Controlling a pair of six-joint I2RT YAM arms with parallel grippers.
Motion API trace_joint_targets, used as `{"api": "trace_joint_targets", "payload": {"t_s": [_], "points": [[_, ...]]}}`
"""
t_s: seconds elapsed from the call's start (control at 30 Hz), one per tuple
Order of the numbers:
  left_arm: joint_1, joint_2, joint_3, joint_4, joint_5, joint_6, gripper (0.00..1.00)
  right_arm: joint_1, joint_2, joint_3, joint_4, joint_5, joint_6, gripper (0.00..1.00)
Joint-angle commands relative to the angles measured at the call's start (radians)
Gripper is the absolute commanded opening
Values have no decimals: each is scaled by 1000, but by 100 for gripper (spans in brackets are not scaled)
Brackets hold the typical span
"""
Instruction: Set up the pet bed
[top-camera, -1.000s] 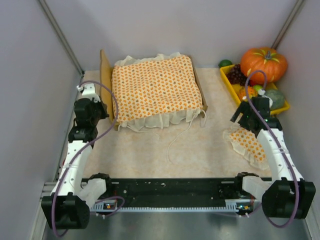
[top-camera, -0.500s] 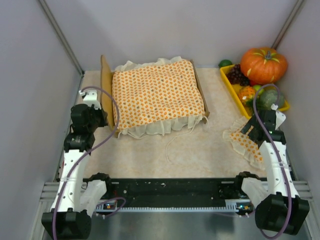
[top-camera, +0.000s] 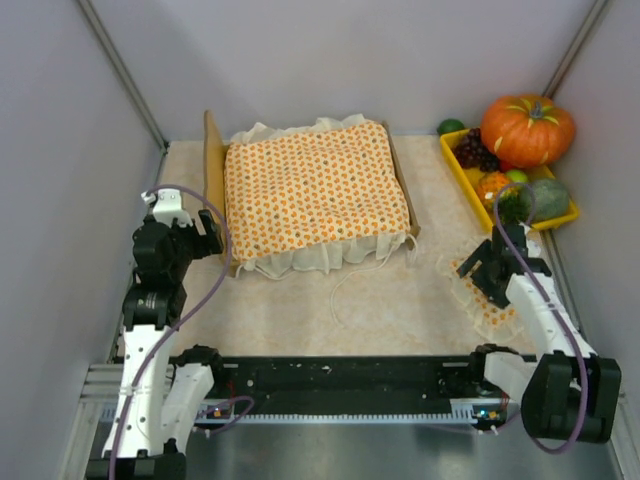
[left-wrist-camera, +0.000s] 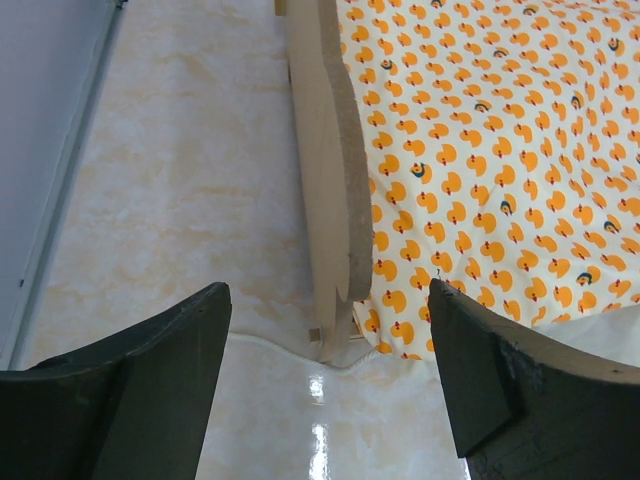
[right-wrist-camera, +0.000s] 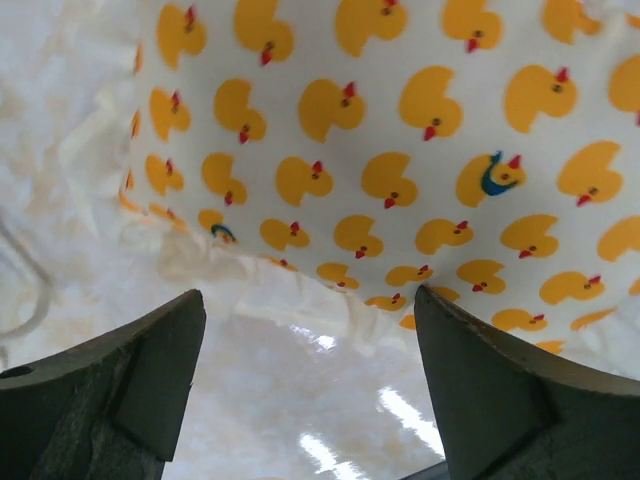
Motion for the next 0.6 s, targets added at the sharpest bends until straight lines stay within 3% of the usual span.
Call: {"api": "trace_joint_targets", "payload": {"t_s": [0.0,0.1,0.2,0.33,0.37,0.4,0.5,0.57], "points": [[12,-26,-9,47,-87,-20,84,172,-62,-27,62,-60,263,84],[17,-37,-15,47,-95,-20,85,263,-71,-28,126,-80,361,84],[20,-38,-18,42,-98,-17,85,286,-73,46,122,-79,308,83],[21,-43,-24,34,-110,-10,85,288,-139,148,47,-62,48,81],[23,-43,-26,36,-115,-11,85,289,-151,177,-6,-24,-56,81],[23,-44,-24,37,-116,-10,85,289,-172,186,-28,112,-89,82],[26,-46,-23,44,-110,-17,85,285,-170,179,-28,250,-274,86],[28,-54,-23,47,-104,-20,85,216,-110,196,-25,187,-340,87]]}}
